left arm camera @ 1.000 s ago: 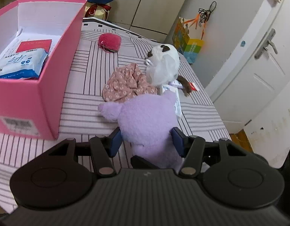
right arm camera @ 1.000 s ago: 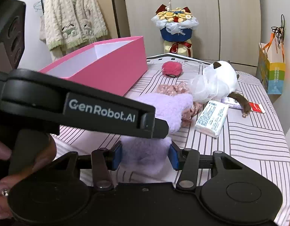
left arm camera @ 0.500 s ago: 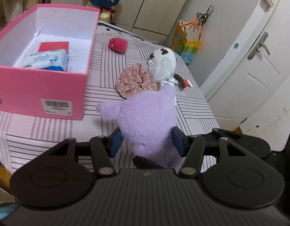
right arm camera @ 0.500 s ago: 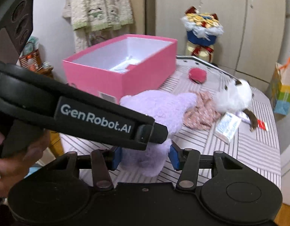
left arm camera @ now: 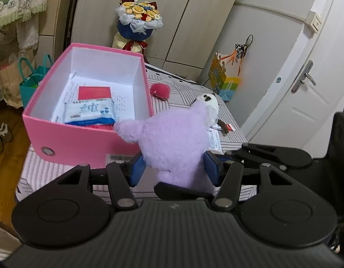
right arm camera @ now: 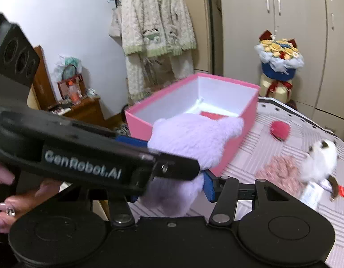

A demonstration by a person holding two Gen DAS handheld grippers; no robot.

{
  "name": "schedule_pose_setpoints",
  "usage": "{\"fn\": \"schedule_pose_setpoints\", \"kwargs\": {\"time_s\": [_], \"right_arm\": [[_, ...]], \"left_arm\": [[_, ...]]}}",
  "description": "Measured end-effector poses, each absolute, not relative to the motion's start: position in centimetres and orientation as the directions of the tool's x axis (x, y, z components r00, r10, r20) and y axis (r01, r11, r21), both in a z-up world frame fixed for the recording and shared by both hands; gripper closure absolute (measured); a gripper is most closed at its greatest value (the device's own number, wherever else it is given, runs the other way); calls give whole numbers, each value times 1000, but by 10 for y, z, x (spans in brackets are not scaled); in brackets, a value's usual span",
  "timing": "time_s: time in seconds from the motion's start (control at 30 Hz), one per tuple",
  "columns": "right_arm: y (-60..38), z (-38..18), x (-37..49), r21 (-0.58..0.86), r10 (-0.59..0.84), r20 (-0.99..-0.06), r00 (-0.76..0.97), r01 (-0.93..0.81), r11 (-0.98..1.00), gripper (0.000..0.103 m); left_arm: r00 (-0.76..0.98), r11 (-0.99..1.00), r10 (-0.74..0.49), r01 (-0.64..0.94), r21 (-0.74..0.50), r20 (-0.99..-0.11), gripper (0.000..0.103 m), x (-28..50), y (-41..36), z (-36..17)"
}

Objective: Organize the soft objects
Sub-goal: 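Carry the purple plush toy with the left tool into the pink box and release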

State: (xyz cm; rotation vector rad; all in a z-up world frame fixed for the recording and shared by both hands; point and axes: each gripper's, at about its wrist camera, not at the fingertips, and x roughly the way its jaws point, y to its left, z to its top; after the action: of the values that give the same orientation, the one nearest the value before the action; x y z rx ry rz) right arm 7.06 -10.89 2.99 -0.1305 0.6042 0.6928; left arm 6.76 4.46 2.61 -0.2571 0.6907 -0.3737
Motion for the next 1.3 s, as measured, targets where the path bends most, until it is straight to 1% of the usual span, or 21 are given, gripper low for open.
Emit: {"fn": "schedule_pose_setpoints", "kwargs": {"time_s": [0.33, 0.63, 0.9, 1.03, 1.3], "right_arm": [[-80, 38, 126, 124, 586, -530, 613, -628, 768, 45], [-63, 32, 201, 172, 574, -559, 598, -594, 786, 45], [-47, 16, 244, 122, 504, -604, 617, -554, 824, 45], [-44, 10, 256, 119, 487, -626, 609, -543, 831, 45], [-41, 4, 256, 51, 449, -640, 623, -548, 835, 45]], "left_arm": [[723, 897, -422, 245, -369, -546, 48, 124, 80, 32], [705, 890, -425, 210, -406, -568, 48, 200, 98, 22], [684, 873, -431, 151, -464, -588, 48, 249, 106, 1], [675, 864, -439, 135, -486, -593, 48, 260, 108, -9], [655, 851, -458, 129, -509, -601, 48, 264, 109, -20]]}}
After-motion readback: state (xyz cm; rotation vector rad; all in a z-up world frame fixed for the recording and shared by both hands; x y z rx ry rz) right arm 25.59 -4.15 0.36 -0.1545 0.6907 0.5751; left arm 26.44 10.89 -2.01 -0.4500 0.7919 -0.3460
